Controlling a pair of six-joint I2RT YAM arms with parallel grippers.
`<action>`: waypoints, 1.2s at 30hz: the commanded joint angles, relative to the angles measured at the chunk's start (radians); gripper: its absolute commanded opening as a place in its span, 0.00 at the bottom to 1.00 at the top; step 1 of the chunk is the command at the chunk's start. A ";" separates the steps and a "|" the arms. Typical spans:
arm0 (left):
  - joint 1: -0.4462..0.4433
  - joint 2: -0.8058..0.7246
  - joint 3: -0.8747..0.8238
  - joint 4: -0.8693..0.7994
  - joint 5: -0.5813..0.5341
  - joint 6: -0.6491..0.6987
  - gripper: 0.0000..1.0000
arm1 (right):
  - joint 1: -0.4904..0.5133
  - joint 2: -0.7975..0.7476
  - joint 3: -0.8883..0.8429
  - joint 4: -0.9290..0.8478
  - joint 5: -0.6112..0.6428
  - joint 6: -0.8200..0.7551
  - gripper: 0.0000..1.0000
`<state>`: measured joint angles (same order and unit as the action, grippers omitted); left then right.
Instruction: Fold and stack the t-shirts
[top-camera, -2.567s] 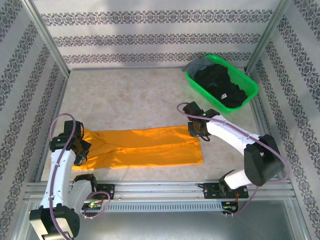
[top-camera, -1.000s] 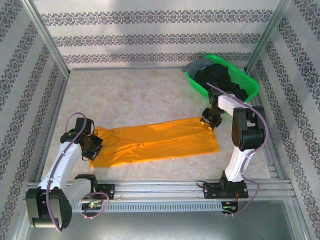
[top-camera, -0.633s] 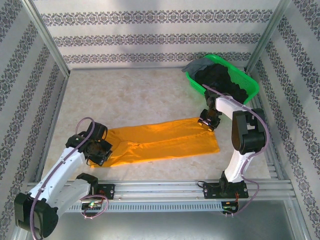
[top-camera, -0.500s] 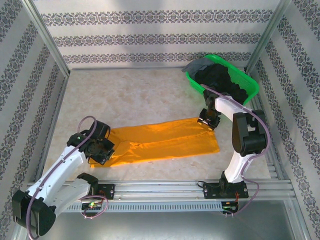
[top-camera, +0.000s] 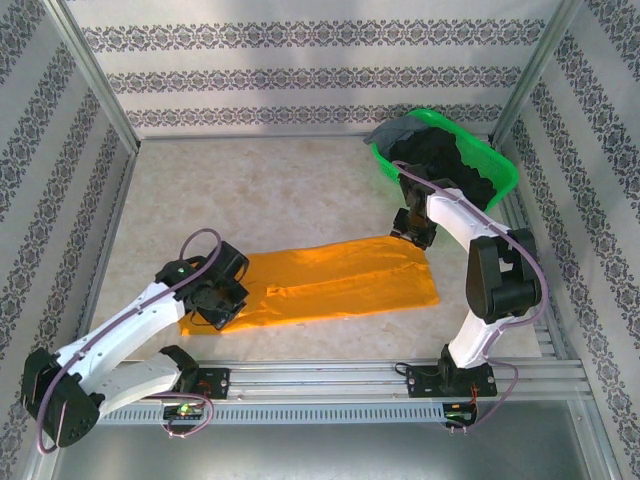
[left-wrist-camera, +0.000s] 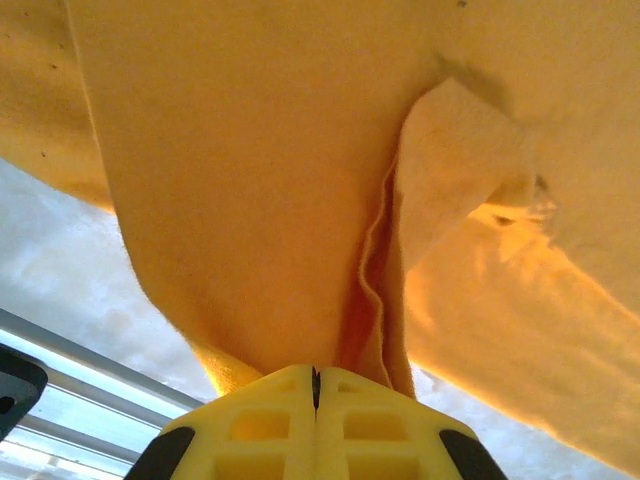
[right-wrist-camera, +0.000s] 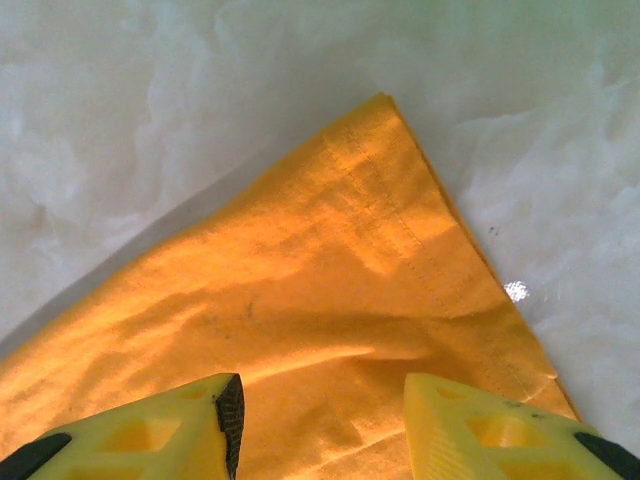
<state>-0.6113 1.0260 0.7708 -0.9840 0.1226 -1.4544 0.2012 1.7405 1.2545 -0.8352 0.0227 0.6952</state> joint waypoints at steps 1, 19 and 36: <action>-0.044 0.018 0.008 0.011 -0.051 -0.038 0.00 | 0.013 -0.050 -0.004 -0.033 0.033 -0.015 0.47; -0.039 -0.050 0.054 -0.112 -0.181 0.028 0.51 | 0.130 -0.181 -0.168 0.096 -0.061 0.008 0.46; 0.523 0.432 0.066 0.384 0.023 0.291 0.26 | 0.235 0.127 -0.098 0.261 -0.210 0.178 0.32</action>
<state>-0.1318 1.4044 0.8310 -0.6872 0.1131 -1.2430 0.4572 1.8301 1.1141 -0.5686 -0.1898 0.8268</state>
